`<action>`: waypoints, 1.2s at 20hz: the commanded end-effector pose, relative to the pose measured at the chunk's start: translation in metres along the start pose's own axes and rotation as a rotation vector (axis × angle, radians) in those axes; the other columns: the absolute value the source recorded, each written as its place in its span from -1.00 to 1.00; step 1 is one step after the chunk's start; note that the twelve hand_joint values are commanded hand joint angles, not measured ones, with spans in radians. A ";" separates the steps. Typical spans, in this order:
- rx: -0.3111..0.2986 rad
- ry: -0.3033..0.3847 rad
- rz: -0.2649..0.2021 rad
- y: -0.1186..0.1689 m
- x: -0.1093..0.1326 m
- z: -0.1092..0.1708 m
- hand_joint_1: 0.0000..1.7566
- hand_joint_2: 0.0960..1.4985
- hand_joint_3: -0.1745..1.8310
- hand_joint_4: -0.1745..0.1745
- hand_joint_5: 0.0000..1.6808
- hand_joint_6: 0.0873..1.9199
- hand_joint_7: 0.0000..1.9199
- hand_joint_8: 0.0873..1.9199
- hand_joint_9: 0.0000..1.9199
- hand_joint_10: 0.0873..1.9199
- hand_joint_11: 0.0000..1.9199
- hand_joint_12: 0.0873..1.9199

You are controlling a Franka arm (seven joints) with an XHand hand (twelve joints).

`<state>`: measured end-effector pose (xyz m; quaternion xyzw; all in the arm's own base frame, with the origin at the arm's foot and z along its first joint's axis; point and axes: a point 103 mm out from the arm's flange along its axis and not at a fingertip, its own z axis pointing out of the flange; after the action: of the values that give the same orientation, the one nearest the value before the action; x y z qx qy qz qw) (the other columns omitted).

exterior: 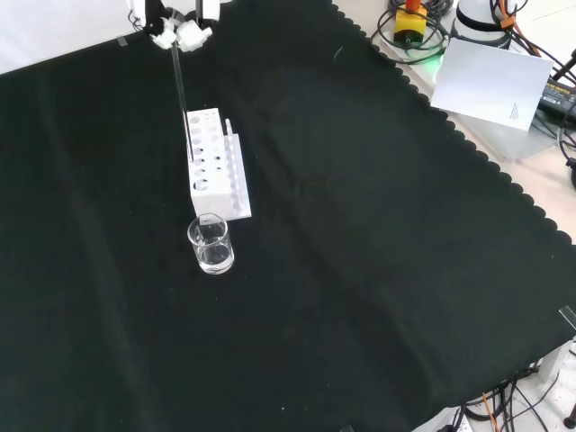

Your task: Put the glass rod back on the white test tube rack.

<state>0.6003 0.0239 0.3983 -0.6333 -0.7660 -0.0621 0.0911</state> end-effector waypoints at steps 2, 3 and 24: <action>-0.007 0.002 0.000 -0.009 -0.007 -0.001 0.52 -0.55 0.28 -1.00 0.46 -0.21 0.47 -0.13 0.85 -0.37 0.43 0.00; -0.006 0.001 -0.001 -0.010 -0.008 -0.001 0.52 -0.55 0.28 -1.00 0.46 -0.21 0.47 -0.13 0.85 -0.37 0.43 0.00; 0.018 0.007 -0.038 -0.046 0.031 0.009 0.52 -0.55 0.28 -1.00 0.46 -0.21 0.47 -0.13 0.85 -0.37 0.43 0.00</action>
<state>0.5527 0.0329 0.3881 -0.6235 -0.7739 -0.0595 0.0940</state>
